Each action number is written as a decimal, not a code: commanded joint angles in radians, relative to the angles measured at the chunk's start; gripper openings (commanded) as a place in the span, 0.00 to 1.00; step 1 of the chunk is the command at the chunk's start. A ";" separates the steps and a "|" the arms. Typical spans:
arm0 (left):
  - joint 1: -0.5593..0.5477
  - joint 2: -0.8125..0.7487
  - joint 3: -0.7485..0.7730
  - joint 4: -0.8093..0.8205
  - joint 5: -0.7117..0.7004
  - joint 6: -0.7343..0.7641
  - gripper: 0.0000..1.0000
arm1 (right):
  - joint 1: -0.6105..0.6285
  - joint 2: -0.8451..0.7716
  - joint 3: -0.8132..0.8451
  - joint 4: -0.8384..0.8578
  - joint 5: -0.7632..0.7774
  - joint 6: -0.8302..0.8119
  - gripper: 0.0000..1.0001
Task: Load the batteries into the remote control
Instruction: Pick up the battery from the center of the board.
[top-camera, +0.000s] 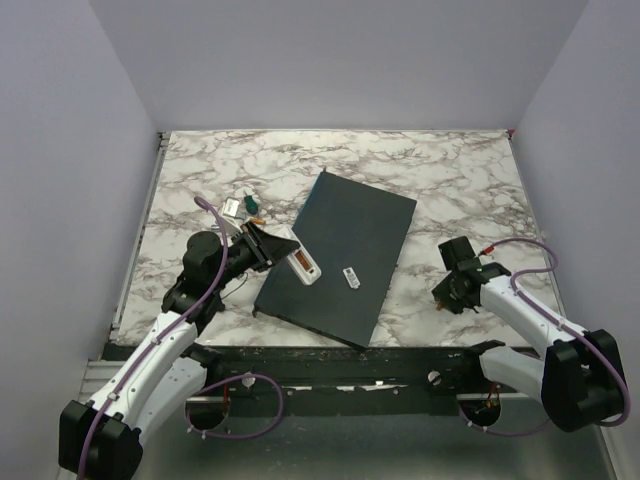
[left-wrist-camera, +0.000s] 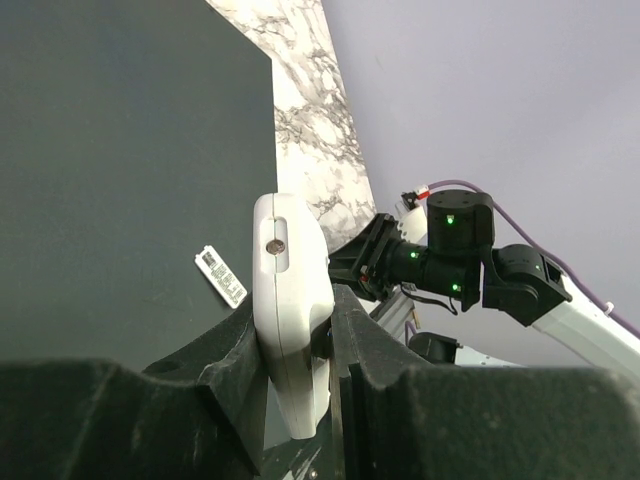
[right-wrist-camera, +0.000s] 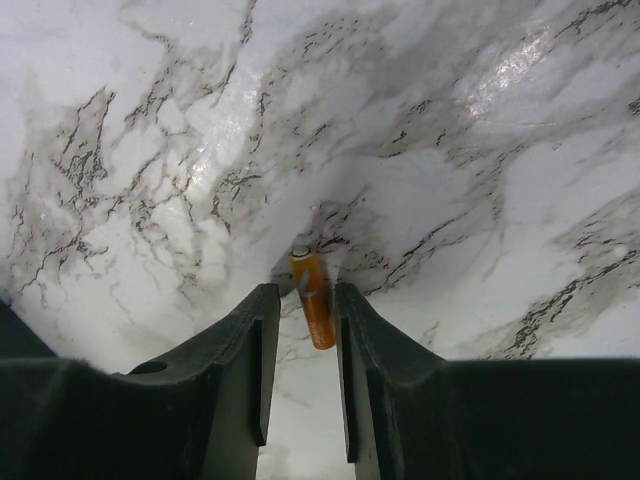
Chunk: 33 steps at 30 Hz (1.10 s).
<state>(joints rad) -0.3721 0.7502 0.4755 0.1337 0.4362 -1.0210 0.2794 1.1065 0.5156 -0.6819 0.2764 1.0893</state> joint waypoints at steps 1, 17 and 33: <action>0.007 0.000 -0.010 0.041 0.021 0.001 0.00 | -0.006 0.009 -0.039 0.049 0.006 0.006 0.33; 0.007 -0.038 0.016 -0.025 0.003 -0.001 0.00 | -0.006 -0.132 -0.019 0.129 -0.083 -0.147 0.01; 0.007 0.010 0.082 0.049 0.122 -0.037 0.00 | -0.006 -0.543 -0.109 0.985 -0.862 -0.512 0.01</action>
<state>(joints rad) -0.3721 0.7589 0.5049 0.1238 0.4931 -1.0420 0.2790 0.5808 0.4599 -0.0410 -0.2398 0.6117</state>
